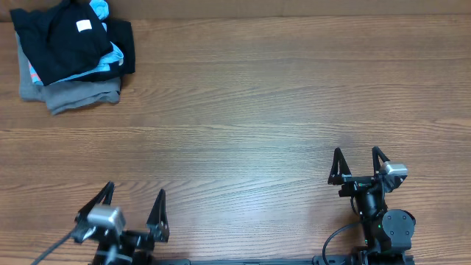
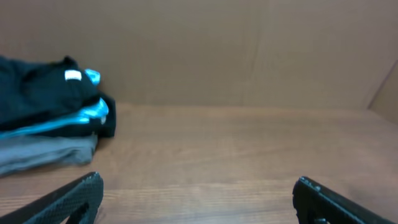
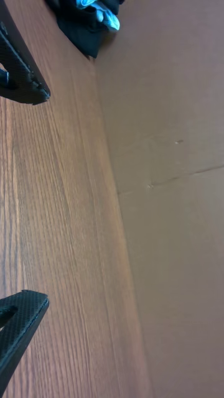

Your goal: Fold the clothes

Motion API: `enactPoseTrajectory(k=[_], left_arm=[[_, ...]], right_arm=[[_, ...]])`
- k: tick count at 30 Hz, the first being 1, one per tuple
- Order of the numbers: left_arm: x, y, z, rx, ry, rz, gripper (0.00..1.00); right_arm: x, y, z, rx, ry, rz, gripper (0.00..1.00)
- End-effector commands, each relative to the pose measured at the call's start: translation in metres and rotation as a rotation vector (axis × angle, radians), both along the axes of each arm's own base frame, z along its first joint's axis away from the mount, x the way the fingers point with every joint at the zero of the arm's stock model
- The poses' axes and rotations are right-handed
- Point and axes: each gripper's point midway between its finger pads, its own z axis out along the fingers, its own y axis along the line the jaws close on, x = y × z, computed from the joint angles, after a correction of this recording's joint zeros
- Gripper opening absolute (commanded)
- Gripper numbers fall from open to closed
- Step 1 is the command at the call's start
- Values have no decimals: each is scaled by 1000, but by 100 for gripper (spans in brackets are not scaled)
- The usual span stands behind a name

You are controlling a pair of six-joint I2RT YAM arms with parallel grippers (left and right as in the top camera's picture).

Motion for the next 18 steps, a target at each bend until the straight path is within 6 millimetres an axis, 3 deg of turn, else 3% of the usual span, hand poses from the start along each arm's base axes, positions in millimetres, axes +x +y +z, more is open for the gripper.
enactPoseTrajectory(k=[1, 9, 18], left_arm=[[22, 5, -11, 7, -48, 13, 100], [64, 22, -36, 18, -139, 95, 100], [85, 31, -69, 19, -162, 141, 100]], right_arm=[[0, -1, -2, -4, -5, -4, 100], [0, -1, -2, -4, -5, -4, 100], [0, -1, -2, -4, -5, -4, 100]])
